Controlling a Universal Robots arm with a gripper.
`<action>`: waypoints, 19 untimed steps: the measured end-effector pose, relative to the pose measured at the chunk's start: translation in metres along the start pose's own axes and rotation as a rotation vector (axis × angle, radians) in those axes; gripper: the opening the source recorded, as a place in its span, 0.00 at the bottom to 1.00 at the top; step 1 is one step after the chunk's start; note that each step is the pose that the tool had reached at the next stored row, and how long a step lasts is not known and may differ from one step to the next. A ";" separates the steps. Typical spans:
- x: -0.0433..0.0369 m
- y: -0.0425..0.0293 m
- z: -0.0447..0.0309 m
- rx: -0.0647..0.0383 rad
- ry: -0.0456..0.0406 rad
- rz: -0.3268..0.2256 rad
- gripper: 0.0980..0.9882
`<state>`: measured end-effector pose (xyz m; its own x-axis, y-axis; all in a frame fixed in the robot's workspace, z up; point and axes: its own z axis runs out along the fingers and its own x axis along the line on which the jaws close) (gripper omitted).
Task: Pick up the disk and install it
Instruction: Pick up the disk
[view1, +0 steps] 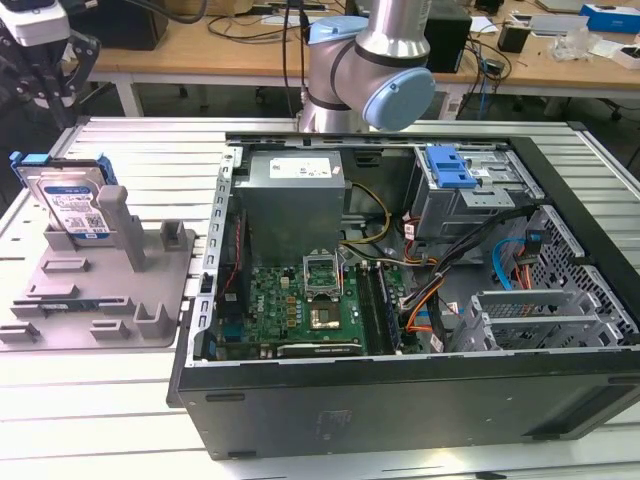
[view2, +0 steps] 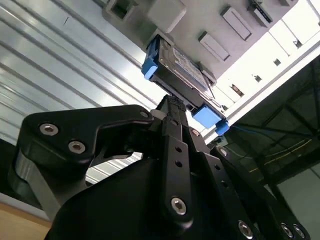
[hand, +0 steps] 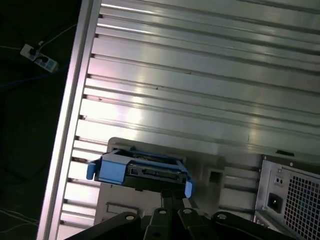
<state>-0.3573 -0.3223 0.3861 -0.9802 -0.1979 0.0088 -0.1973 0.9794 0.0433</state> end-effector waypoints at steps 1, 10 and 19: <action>0.0000 0.0000 0.0001 0.000 0.0007 -0.017 0.01; 0.0000 -0.0001 0.0014 0.002 0.0097 -0.224 0.36; 0.0000 -0.0002 0.0039 0.004 0.0209 -0.480 0.52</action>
<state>-0.3574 -0.3223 0.3822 -0.7780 -0.6282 0.0089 -0.6274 0.7775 0.0433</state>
